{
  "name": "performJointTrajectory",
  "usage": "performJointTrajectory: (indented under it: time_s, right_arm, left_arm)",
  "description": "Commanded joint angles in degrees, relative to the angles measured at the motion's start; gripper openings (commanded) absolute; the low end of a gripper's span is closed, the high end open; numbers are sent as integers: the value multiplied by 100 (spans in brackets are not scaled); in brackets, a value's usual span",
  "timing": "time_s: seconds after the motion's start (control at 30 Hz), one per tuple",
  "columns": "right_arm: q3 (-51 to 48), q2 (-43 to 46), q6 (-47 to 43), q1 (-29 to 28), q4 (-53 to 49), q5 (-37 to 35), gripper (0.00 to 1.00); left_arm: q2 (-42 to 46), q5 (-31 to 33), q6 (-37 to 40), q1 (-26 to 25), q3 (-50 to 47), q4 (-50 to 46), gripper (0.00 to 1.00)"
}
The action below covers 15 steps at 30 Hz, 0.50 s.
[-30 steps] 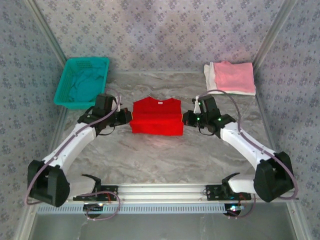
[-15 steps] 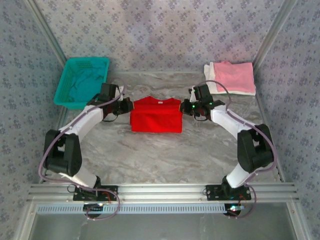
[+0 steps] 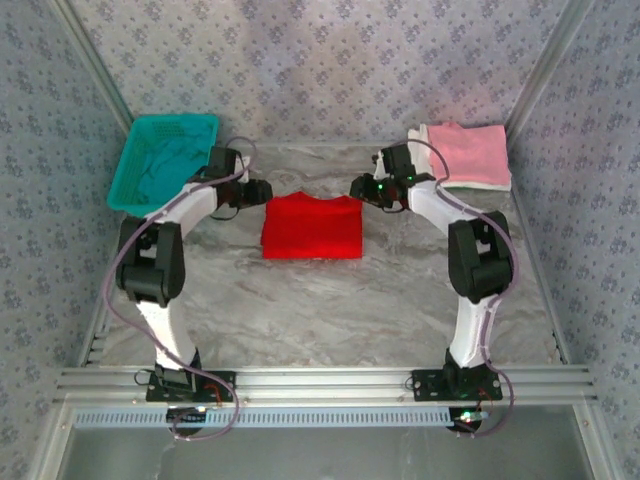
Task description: Fold and stack the t-shirts
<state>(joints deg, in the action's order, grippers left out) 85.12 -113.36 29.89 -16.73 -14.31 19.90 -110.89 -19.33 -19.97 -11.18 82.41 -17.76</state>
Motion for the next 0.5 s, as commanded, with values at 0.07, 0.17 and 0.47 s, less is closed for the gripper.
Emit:
performJointTrajectory:
  time_s: [0.07,0.17,0.47]
  right_arm:
    - [400,32,-122,104,-462,106,39]
    - [-177,818,-401,-130,-388,-56,39]
    - [-1863,1385,178,-525,1392,828,34]
  left_arm:
    - [1,269,199,3,559,-242,50]
    - [731,467,76,-274,-70,-65,50]
    - [1517,460,-241,-747,-1991,1570,43]
